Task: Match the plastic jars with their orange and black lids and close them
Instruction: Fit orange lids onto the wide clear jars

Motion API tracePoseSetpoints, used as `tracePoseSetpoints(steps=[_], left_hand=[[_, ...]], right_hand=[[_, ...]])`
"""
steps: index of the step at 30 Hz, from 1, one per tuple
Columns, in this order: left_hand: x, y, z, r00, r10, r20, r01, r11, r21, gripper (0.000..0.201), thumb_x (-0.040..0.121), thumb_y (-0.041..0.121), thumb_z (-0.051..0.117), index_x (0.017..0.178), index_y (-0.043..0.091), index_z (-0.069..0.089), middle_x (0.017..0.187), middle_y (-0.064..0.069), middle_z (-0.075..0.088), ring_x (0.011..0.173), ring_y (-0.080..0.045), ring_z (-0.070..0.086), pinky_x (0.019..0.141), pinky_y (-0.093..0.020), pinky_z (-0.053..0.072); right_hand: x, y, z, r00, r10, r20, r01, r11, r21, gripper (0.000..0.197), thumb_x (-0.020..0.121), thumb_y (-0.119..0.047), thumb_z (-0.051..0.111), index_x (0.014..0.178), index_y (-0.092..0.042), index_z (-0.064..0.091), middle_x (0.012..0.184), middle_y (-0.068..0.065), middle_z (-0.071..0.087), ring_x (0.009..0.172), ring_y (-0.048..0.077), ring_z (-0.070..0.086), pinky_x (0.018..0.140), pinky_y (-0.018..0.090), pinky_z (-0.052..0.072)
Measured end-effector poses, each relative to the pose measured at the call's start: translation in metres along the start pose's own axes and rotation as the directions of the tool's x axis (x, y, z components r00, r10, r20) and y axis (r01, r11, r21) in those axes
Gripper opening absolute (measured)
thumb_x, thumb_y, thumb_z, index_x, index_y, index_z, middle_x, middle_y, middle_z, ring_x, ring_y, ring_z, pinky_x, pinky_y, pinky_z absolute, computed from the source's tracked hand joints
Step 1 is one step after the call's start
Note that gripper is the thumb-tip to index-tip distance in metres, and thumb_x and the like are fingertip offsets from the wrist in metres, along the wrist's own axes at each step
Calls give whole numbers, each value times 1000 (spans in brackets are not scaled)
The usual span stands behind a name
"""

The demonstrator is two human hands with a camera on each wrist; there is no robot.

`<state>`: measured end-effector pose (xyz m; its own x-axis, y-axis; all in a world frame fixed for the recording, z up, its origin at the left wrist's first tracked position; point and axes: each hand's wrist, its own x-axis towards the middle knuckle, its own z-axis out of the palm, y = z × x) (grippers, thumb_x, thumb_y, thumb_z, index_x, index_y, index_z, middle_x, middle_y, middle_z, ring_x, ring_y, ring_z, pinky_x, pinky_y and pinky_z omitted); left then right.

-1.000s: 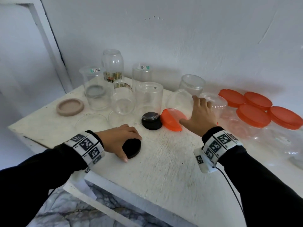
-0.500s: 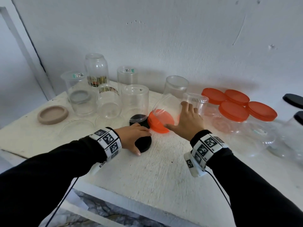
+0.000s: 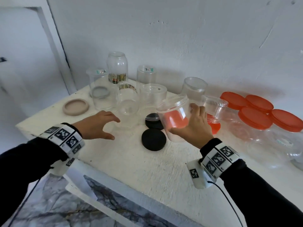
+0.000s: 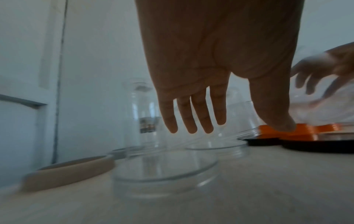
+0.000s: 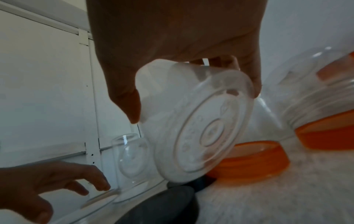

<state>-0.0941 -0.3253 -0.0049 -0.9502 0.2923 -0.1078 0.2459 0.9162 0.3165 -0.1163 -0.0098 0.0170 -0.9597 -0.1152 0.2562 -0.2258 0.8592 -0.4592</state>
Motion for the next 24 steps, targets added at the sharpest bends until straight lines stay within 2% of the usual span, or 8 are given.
tracePoseSetpoints(steps=[3,6,8,11,15,18,22,24], left_hand=[[-10,-25,-3,995,-100,1,100,994,45,78,73,45,72,138,24,34,143,0,33,129,-18,30,108,-33,28],[-11,-41,2,981,-189,51,184,979,92,96,69,49,74,145,26,21,154,-3,13,140,-23,16,113,-39,20],[-8,-46,6,972,-218,87,209,972,108,101,68,51,74,146,29,14,156,-4,3,142,-25,6,113,-41,14],[-2,-52,12,961,-248,125,237,967,99,103,68,53,73,146,32,10,156,-3,-2,142,-26,2,115,-44,11],[3,-55,12,952,-279,123,274,960,56,99,66,53,74,145,36,16,156,-5,4,141,-30,6,113,-52,14],[1,-53,8,954,-290,79,287,957,46,92,68,49,75,143,35,23,152,-6,16,139,-28,14,113,-48,18],[-11,-44,-2,963,-271,-8,271,962,32,86,68,48,75,140,36,30,147,-4,23,133,-27,15,110,-44,18],[-22,-38,-9,967,-251,-49,250,968,-14,89,63,55,76,139,37,33,147,-3,24,134,-25,16,109,-43,18]], right_hand=[[0,-7,9,999,-39,31,37,998,53,104,55,-50,81,134,-12,25,124,2,30,119,20,36,91,34,45],[1,-13,14,997,-63,47,60,997,57,105,54,-49,82,134,-12,25,124,2,30,118,21,36,96,39,44],[1,-16,18,996,-72,52,69,996,57,106,53,-48,82,134,-11,25,124,3,31,117,21,36,98,41,43],[2,-19,22,995,-79,55,75,995,66,107,51,-49,82,134,-12,26,124,2,32,116,20,37,98,41,43],[-1,-20,24,995,-68,68,61,992,107,109,51,-48,83,135,-12,25,125,1,32,118,19,38,97,40,45],[-4,-19,23,996,-58,70,48,990,134,108,52,-48,83,135,-12,25,126,0,32,118,19,40,95,39,46],[-8,-16,24,996,-41,77,25,981,195,104,54,-40,86,134,-10,26,122,-2,31,115,18,41,93,35,45],[-11,-13,23,996,-24,86,3,972,236,102,55,-34,87,133,-9,27,119,-3,30,112,16,41,89,30,42]])
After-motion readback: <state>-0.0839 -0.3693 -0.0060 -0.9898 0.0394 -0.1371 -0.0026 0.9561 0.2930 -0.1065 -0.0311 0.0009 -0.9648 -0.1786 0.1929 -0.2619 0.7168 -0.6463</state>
